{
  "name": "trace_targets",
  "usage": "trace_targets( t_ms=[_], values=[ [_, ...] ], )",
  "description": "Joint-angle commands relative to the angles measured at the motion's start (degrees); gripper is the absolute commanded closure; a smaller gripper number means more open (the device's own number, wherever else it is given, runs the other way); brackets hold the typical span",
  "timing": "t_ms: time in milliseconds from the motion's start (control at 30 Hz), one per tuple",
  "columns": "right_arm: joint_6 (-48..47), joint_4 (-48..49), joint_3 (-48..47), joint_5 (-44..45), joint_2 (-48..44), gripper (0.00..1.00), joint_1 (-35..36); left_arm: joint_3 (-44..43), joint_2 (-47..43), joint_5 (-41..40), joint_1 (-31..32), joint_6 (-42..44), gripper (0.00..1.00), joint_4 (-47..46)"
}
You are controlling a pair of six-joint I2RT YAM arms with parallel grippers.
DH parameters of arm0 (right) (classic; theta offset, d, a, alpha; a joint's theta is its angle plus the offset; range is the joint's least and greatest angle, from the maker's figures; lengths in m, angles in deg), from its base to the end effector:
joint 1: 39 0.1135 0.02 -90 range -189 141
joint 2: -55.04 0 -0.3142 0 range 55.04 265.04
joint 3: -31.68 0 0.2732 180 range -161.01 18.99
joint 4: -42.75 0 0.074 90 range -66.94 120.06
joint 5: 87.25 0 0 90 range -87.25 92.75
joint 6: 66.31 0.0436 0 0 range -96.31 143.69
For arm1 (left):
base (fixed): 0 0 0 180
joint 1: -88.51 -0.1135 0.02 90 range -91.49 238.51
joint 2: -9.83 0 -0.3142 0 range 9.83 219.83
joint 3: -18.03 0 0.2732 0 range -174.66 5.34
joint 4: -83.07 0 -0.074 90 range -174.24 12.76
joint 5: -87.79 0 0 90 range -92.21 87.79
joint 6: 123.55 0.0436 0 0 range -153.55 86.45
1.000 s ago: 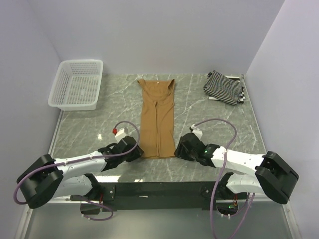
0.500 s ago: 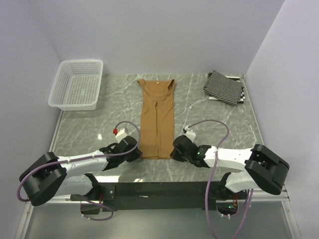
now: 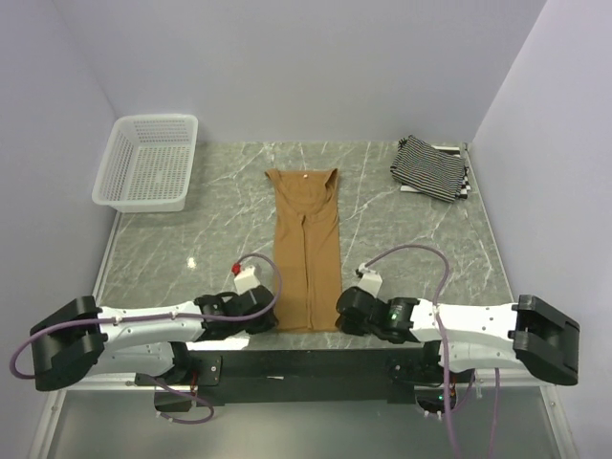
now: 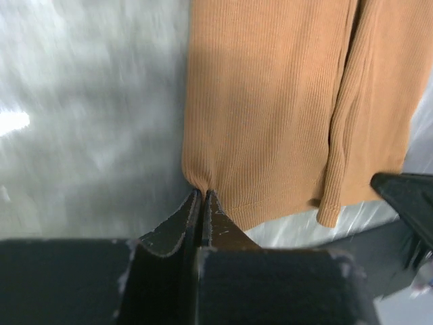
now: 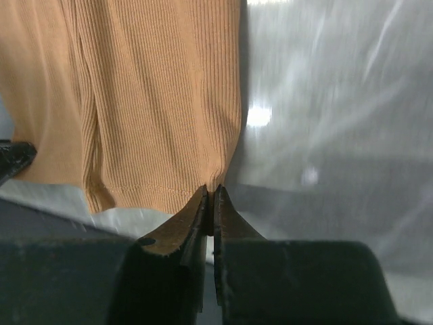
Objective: Fold and stack the tank tops
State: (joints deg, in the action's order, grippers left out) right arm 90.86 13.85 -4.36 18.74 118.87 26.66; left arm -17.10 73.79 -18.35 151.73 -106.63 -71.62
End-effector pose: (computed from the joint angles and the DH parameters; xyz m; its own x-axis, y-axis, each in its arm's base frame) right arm 0.0879 0.1652 0.1712 -0.8834 0.1968 -0.4253 0.0018 0.9090 0.4168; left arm 0.0961 -0.1635 0.1701 -0.8565 -0.3426 -0.3860 -0.1211 0.8605 -0.4949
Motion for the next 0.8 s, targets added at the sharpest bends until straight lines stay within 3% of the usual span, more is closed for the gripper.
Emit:
trace_targets(
  t_ms=[0, 200, 333, 767],
  values=[
    [5.1, -10.8, -0.7, 4.1, -2.0, 0.99, 5.0, -3.8, -0.9, -4.2, 5.2, -6.3, 0.99, 9.9],
    [5.6, -16.7, -6.7, 9.4, -2.4, 0.99, 7.5, -6.6, -3.5, -6.7, 6.0, -5.9, 1.0, 11.0],
    [3.4, -19.1, -11.3, 13.3, -0.9, 0.99, 6.9, -11.0, -0.6, -7.0, 2.2, -1.8, 0.99, 10.5],
    [-14.5, -9.8, -22.5, 11.5, 9.2, 1.0, -7.4, -20.5, 7.4, -5.0, -12.8, 10.1, 0.99, 4.6]
  ],
)
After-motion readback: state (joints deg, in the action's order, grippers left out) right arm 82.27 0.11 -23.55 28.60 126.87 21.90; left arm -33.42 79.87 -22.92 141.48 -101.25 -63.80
